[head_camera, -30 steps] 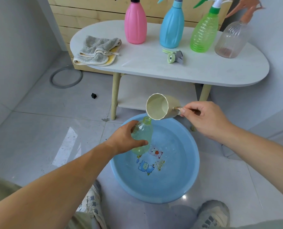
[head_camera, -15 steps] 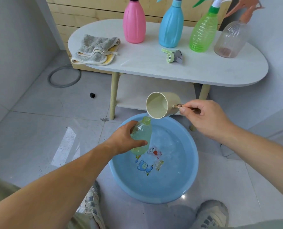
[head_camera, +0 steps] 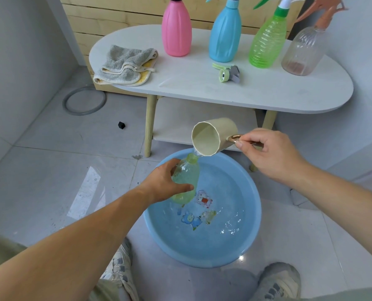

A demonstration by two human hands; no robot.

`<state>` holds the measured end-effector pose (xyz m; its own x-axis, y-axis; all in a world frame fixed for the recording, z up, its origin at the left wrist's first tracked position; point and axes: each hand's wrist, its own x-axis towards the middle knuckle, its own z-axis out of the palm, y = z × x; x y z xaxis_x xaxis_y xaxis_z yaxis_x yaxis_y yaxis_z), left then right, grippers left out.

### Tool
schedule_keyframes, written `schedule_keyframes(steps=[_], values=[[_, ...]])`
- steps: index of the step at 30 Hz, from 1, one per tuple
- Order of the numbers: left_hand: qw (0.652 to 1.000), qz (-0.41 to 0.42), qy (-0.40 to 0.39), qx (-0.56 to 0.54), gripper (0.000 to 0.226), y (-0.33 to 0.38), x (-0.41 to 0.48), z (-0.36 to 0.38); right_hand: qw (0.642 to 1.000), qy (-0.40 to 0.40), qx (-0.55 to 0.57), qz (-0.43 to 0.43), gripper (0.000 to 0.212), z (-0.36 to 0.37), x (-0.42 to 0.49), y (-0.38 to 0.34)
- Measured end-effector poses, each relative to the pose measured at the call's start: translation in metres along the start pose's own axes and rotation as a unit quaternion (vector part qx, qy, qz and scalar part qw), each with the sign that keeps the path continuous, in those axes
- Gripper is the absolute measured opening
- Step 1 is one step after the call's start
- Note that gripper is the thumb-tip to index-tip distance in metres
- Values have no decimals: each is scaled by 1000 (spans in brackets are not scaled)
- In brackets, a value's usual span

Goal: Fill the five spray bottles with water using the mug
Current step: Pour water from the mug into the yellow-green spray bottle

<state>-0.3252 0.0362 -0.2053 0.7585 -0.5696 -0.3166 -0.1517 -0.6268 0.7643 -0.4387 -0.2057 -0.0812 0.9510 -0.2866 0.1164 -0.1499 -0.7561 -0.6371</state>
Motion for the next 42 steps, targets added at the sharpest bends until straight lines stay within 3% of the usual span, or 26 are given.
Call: schedule_keyframes(steps=[34, 39, 42], values=[[1000, -10, -17, -1, 78, -2, 0, 3, 989, 17, -81, -126, 7, -2, -1, -1], [1000, -11, -17, -3, 77, -1, 0, 3, 985, 21, -84, -152, 12, -2, 0, 2], [1000, -9, -18, -4, 77, -2, 1, 3, 980, 26, -91, -173, 28, -1, 1, 3]])
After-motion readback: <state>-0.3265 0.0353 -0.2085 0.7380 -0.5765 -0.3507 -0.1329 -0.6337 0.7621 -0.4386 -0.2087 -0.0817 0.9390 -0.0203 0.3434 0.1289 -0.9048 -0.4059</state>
